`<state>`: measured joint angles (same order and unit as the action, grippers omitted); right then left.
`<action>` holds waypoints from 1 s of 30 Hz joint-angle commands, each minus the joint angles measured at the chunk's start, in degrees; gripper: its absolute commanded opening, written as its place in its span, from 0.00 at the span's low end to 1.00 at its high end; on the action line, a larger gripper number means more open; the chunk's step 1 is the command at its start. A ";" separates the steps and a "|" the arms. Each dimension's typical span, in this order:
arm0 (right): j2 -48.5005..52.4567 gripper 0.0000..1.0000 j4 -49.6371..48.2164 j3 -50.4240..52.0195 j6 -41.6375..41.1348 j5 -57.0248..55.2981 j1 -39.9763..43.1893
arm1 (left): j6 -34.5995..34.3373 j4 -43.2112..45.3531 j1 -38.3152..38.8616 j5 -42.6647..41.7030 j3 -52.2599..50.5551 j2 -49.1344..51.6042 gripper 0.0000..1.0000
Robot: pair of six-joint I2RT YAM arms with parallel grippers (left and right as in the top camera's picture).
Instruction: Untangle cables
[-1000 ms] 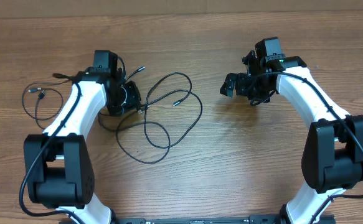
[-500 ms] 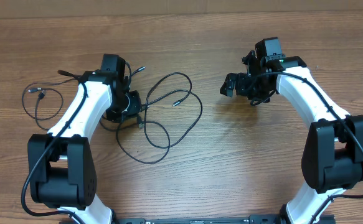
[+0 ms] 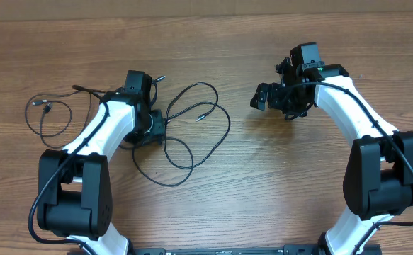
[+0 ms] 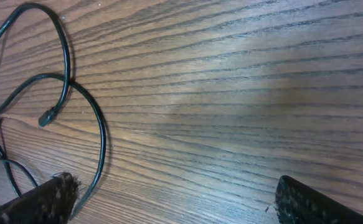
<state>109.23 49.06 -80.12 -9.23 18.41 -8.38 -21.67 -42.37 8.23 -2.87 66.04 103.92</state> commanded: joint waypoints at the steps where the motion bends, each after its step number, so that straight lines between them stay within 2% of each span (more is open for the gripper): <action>1: -1.42 1.00 -0.17 0.24 -0.11 -0.39 -0.22 | -3.91 3.15 0.11 0.26 -2.40 -0.11 0.49; 7: -1.42 1.00 -0.17 0.24 -0.11 -0.42 -0.22 | -4.11 6.69 0.13 -0.17 -5.25 -0.11 0.47; 10: -1.42 1.00 -0.17 0.24 -0.13 -0.39 -0.22 | -4.11 6.93 0.11 -0.15 -5.38 -0.11 0.37; 12: -1.42 1.00 -0.17 0.24 -0.13 -0.42 -0.22 | -4.09 7.23 0.13 -0.55 -5.38 -0.11 0.26; 13: -1.42 1.00 -0.17 0.24 -0.13 -0.42 -0.22 | -3.96 7.30 0.11 -0.81 -5.38 -0.11 0.24; 16: -1.42 1.00 -0.17 0.24 -0.11 -0.42 -0.22 | -1.16 4.96 -0.28 -2.19 -4.26 -0.20 0.09; 17: -1.42 1.00 -0.17 0.24 -0.13 -0.42 -0.22 | -0.42 3.67 -0.39 -2.71 -3.52 -0.22 0.07; 21: -1.42 1.00 -0.17 0.24 -0.11 -0.42 -0.22 | 2.93 -5.86 -0.48 -3.63 1.97 -0.33 0.07; 25: -1.42 1.00 -0.17 0.24 -0.11 -0.39 -0.22 | 4.61 -11.93 -0.04 -4.20 2.25 -0.17 0.10; 30: -1.42 1.00 -0.17 0.24 -0.11 -0.42 -0.22 | 4.92 -12.70 1.03 -4.00 -0.13 -0.15 0.11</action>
<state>109.23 49.08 -80.12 -9.26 18.41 -8.40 -18.17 -55.07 8.34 -6.02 67.48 103.94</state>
